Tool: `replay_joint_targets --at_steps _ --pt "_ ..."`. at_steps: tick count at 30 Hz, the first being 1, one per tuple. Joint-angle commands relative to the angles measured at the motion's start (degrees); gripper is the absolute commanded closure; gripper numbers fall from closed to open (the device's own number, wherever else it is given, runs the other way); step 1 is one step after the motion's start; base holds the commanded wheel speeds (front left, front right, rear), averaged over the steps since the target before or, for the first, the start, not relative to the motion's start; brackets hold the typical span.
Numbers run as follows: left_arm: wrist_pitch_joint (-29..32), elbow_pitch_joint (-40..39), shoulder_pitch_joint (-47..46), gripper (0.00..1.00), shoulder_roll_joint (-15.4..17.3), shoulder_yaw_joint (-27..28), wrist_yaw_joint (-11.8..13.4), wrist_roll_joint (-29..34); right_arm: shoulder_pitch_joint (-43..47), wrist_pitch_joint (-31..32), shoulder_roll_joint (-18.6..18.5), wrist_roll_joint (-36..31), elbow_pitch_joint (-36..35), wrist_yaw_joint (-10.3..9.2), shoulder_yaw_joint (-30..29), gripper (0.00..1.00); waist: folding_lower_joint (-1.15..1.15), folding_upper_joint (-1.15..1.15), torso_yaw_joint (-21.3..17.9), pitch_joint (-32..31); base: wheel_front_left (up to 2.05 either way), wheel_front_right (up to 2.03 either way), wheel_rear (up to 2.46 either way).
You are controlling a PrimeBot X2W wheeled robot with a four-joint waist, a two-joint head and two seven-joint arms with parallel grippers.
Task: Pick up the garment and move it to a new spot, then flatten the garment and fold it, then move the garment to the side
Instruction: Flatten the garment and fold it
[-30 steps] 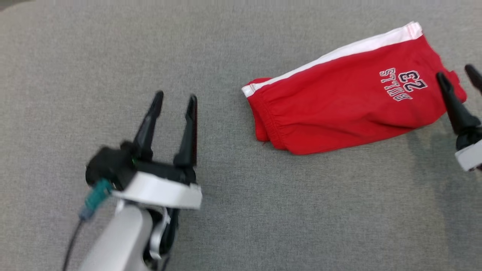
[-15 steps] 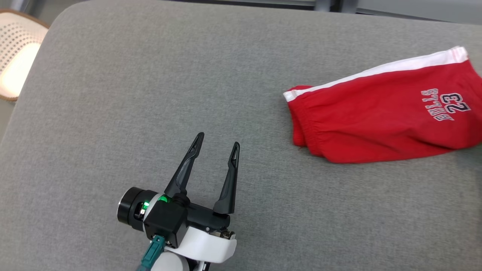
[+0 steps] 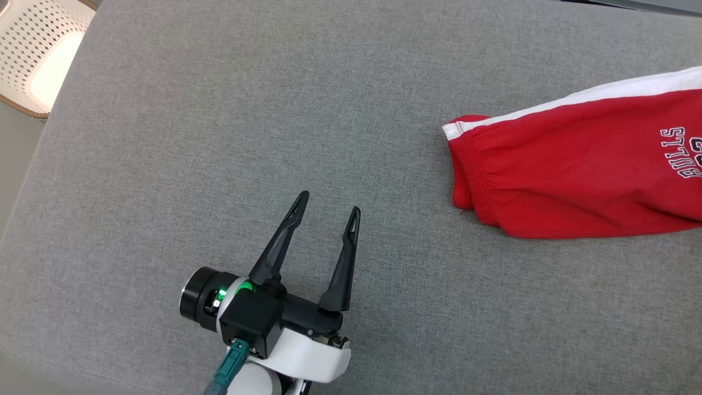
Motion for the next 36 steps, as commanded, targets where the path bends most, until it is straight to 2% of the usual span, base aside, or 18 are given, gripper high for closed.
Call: replay_joint_targets --at_steps 1,2,12,20,23,30,36 --pt "-0.07 0.21 -0.75 0.0 0.11 0.0 -0.01 0.35 0.61 0.98 0.98 -0.5 0.27 -0.02 0.9 0.72 0.0 0.0 -0.11 0.02 0.0 0.0 0.0" --pt "-0.07 0.26 -0.9 0.0 0.1 -0.03 0.03 0.4 0.52 0.26 1.02 -0.87 -0.45 -0.02 1.22 1.0 0.0 0.0 -0.21 0.03 0.0 0.0 0.0" --pt "-0.06 1.18 -0.53 0.0 0.11 0.45 -0.23 0.66 0.97 -8.07 0.88 -2.66 -1.89 -0.04 1.77 1.0 0.0 0.0 -4.16 -2.35 0.0 0.0 0.0" --pt "-0.07 2.15 0.56 0.0 0.11 0.31 -0.53 0.37 2.55 -9.1 -0.85 -4.42 -2.56 -0.04 2.56 1.0 0.0 0.0 -7.69 -4.83 0.0 0.0 0.0" --pt "-0.06 2.38 0.88 0.0 0.12 0.31 -0.17 0.21 1.69 -9.99 -2.01 -7.6 -2.29 -0.04 3.23 1.0 0.0 0.0 -8.66 -5.48 0.0 0.0 0.0" --pt "-0.07 3.41 1.19 0.0 0.13 0.45 -0.59 0.04 -0.5 -10.79 2.16 -12.69 -4.83 -0.03 2.9 1.0 0.0 0.0 -10.02 -7.06 0.0 0.0 0.0" --pt "-0.06 4.02 1.32 0.0 0.12 0.45 -0.47 -0.17 -0.72 -9.16 7.59 -16.85 -9.58 -0.03 1.98 1.0 0.0 0.0 -10.57 -8.01 0.0 0.0 0.0"
